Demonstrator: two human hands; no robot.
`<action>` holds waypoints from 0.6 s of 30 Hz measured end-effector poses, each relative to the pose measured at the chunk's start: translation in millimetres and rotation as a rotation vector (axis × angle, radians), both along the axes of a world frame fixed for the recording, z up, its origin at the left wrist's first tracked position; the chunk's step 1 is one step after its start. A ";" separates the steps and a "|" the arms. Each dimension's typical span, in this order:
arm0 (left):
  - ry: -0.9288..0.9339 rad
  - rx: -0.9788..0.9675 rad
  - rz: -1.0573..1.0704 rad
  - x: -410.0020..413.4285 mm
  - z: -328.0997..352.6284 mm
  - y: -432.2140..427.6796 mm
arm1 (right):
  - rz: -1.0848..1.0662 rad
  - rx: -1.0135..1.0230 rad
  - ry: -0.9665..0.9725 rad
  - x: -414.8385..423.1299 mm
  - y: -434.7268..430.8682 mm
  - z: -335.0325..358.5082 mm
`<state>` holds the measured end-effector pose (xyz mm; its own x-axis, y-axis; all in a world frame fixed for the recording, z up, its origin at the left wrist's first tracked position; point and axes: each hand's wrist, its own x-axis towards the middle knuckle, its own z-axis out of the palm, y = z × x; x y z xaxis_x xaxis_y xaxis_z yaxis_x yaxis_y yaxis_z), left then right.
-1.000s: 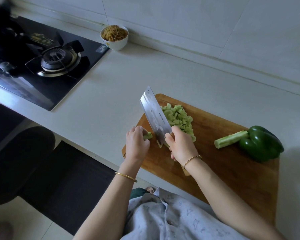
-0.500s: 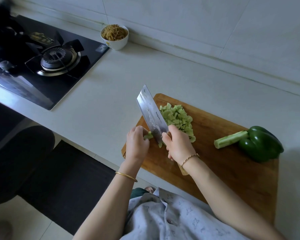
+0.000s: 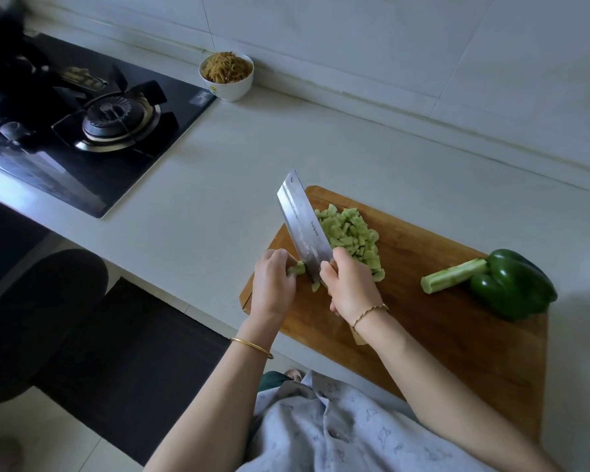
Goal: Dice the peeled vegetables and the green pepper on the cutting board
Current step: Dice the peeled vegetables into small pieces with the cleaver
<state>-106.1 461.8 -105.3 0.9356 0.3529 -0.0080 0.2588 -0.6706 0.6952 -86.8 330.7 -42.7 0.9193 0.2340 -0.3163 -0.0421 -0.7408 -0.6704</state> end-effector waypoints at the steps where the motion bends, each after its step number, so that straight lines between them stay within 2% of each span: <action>1: 0.001 0.002 -0.004 0.6 -0.5 -1.0 | 0.000 0.004 -0.007 -0.4 -1.0 1.7; 9: 0.013 0.003 -0.008 1.9 -1.3 -1.9 | 0.018 -0.008 -0.047 -2.5 -1.0 4.6; 18: 0.010 -0.001 -0.009 1.9 1.2 -1.7 | 0.004 -0.054 0.018 1.0 10.2 0.4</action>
<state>-104.2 460.1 -104.1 0.9386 0.3446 -0.0176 0.2598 -0.6722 0.6933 -85.8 340.9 -42.3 0.9125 0.2203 -0.3448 -0.0503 -0.7759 -0.6289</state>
